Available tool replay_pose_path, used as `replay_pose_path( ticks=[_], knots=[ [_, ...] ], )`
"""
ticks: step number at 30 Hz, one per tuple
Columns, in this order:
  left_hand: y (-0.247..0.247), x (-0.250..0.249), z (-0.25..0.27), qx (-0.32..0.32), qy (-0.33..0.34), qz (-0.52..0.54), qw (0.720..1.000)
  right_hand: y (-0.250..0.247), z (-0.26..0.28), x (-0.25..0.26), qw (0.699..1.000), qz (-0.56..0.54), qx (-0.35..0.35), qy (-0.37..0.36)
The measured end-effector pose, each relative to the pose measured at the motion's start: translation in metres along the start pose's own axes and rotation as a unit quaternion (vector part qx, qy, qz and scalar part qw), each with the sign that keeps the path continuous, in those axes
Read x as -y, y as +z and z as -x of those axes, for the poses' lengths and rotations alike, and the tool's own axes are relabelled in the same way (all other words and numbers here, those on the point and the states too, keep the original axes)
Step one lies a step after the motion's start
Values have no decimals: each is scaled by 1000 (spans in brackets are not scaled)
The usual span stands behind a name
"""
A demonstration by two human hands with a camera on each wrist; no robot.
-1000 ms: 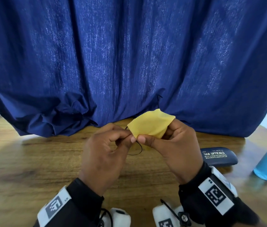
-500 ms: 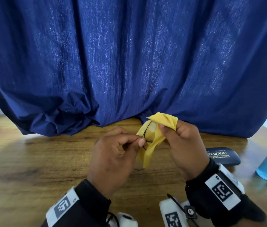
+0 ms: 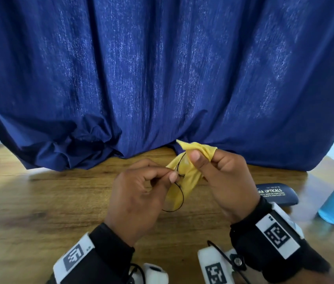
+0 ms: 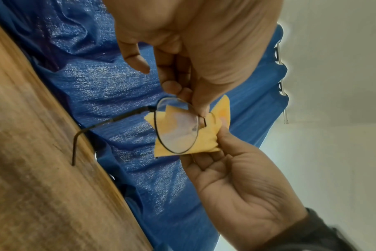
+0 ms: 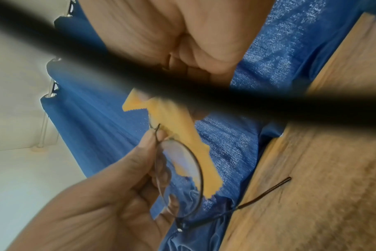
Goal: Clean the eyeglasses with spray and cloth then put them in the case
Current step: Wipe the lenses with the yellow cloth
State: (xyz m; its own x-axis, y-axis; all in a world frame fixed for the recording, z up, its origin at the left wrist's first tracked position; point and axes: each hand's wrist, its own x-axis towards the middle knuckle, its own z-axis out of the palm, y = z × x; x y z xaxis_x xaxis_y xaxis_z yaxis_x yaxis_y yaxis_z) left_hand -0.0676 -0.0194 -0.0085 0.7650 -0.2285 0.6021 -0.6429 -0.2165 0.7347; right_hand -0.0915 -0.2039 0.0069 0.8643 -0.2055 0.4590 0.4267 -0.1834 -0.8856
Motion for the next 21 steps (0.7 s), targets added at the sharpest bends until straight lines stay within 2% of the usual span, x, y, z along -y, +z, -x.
replay_pose_path(
  ticks=[4,7,11,14,21],
  knots=[
    [-3,1,-2,-18,-12,5,1000,5,0,-1,999,-28,38,26],
    [0,4,0,-8,-6,-4,1000,8,3,-1,995,-43,75,55],
    [8,3,5,33,4,24,999,8,4,5,999,-24,14,41],
    [11,1,6,41,2,26,999,10,6,9,999,9,-23,24],
    [6,7,2,10,-16,10,1000,13,7,8,994,112,16,-6]
  ],
)
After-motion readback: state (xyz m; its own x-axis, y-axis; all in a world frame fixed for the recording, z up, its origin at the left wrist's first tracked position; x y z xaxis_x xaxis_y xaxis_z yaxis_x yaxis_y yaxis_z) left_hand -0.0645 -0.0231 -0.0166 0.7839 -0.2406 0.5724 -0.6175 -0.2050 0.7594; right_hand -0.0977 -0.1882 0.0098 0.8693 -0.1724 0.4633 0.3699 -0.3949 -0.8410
